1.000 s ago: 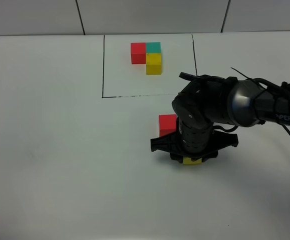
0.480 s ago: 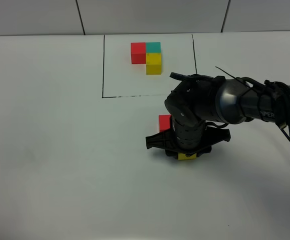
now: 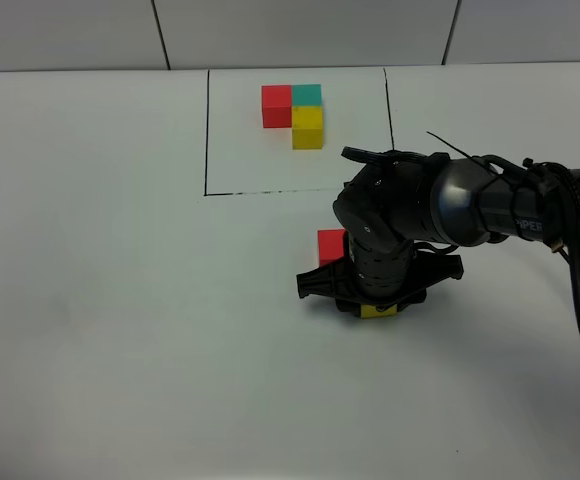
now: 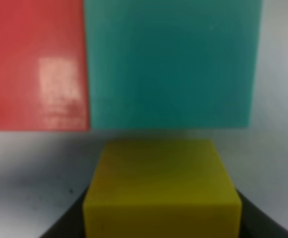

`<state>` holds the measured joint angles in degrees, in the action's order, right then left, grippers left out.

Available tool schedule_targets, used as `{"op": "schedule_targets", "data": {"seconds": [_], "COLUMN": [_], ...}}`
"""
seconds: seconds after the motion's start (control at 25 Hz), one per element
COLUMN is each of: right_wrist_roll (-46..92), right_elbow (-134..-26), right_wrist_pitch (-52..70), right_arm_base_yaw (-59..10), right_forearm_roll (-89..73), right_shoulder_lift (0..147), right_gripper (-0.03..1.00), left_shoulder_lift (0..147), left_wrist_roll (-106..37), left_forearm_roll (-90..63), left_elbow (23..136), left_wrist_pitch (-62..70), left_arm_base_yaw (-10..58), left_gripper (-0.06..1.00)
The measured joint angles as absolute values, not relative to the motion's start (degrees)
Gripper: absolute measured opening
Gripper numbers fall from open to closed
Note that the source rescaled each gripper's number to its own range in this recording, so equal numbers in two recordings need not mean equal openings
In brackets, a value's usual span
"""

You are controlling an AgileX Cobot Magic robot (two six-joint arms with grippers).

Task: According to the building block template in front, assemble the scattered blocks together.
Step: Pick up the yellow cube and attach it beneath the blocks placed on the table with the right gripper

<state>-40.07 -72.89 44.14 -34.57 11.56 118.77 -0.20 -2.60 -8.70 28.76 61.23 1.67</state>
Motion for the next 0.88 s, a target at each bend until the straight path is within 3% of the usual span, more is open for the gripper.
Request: {"op": "schedule_targets", "data": {"seconds": [0.88], "right_wrist_roll": [-38.56], "right_elbow": [-73.15], "right_wrist_pitch": [42.66], "right_arm_base_yaw": [-33.26], "right_forearm_roll": [8.75], "right_shoulder_lift": [119.33], "right_gripper": [0.0], "left_shoulder_lift": [-0.2], "left_wrist_roll": [-2.6], "left_forearm_roll": [-8.7], "left_elbow": [28.76], "left_wrist_pitch": [61.23], "left_arm_base_yaw": [1.67], "left_gripper": [0.7]}}
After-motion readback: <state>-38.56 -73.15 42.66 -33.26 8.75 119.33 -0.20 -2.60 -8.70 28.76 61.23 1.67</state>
